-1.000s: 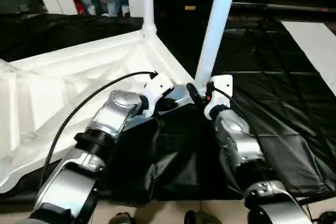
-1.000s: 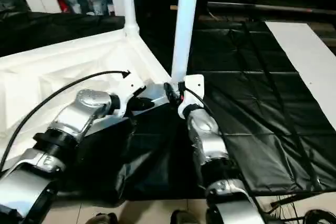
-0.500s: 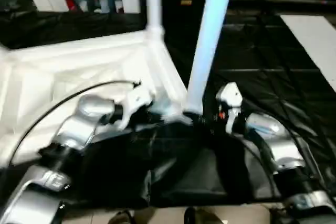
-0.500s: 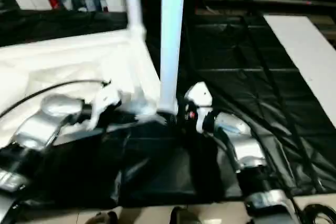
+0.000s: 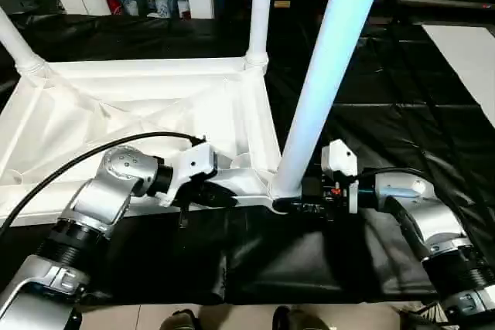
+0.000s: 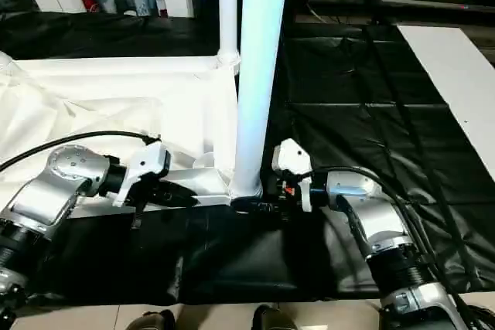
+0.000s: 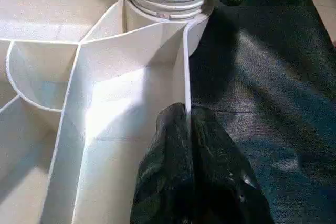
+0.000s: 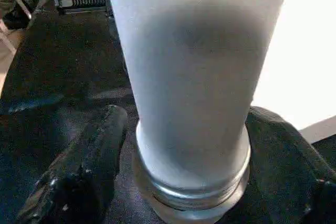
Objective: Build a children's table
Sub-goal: Rotate leg to tighten
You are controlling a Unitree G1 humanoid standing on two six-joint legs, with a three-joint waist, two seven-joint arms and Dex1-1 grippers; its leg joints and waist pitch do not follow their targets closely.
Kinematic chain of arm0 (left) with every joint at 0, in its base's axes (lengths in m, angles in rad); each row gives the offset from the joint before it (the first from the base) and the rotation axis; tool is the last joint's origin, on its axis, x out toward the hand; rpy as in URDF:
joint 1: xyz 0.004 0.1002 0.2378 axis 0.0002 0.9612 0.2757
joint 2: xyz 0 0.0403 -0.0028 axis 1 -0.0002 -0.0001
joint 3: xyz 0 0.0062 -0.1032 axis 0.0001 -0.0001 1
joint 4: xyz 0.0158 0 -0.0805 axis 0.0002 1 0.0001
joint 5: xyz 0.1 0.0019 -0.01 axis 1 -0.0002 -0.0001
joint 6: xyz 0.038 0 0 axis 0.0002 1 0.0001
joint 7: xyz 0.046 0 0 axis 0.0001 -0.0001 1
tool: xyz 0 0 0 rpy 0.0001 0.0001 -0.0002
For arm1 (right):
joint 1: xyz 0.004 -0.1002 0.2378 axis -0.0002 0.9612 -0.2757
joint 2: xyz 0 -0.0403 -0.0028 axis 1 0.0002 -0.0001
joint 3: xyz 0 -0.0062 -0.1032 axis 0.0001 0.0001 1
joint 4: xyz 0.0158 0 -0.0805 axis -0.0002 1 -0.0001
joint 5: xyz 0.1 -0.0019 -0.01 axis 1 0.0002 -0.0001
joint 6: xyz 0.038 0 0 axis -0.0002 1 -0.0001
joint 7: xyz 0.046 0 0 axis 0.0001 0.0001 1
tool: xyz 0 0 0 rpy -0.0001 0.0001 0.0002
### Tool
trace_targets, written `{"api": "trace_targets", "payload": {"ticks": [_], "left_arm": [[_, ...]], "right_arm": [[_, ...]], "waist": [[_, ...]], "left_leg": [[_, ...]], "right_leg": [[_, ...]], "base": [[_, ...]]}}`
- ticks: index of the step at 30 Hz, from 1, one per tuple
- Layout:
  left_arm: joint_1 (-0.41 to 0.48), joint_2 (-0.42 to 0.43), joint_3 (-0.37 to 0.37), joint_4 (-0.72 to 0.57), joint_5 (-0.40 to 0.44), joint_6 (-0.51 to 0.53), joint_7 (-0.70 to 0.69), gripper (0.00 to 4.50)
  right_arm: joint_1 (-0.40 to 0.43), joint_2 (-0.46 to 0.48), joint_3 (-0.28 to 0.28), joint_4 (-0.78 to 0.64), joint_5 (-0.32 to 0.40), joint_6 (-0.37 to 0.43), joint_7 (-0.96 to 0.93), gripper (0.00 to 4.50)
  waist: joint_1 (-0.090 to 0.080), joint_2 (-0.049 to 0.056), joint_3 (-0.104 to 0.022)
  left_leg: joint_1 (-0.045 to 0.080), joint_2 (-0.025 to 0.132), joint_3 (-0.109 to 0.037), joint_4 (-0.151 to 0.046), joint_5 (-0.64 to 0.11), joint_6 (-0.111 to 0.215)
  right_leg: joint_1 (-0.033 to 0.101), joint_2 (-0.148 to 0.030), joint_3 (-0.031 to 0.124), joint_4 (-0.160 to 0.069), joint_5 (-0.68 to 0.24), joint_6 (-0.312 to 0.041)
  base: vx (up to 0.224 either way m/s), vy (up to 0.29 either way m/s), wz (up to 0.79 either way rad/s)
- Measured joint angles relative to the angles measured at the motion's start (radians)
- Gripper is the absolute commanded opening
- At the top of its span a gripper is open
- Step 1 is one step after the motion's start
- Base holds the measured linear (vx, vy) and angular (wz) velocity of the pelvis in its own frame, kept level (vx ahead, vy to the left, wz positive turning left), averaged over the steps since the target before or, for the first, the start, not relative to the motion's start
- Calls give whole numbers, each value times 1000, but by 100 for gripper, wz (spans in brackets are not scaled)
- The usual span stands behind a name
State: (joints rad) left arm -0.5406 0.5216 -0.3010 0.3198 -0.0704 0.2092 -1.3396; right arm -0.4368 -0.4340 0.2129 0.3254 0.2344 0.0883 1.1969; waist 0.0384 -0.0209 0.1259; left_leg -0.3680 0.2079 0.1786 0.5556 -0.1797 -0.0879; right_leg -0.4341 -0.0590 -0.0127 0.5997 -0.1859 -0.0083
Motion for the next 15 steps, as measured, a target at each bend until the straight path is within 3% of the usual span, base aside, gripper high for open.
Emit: {"api": "trace_targets", "payload": {"ticks": [7, 15], "left_arm": [[0, 0, -1, 0, 0, 0, -2, 0], [1, 0, -1, 1, 1, -1, -2, 0]], "right_arm": [[-1, 1, -6, 0, 0, 14, 0, 279], [-1, 2, -6, 0, -1, 15, 0, 265]], "waist": [[2, 0, 0], [2, -1, -1]], "left_leg": [[0, 0, 0, 2, 0, 0], [0, 0, 0, 4, 0, 0]], "right_leg": [[0, 0, 0, 2, 0, 0], [0, 0, 0, 4, 0, 0]], "base": [[0, 0, 0], [0, 0, 0]]}}
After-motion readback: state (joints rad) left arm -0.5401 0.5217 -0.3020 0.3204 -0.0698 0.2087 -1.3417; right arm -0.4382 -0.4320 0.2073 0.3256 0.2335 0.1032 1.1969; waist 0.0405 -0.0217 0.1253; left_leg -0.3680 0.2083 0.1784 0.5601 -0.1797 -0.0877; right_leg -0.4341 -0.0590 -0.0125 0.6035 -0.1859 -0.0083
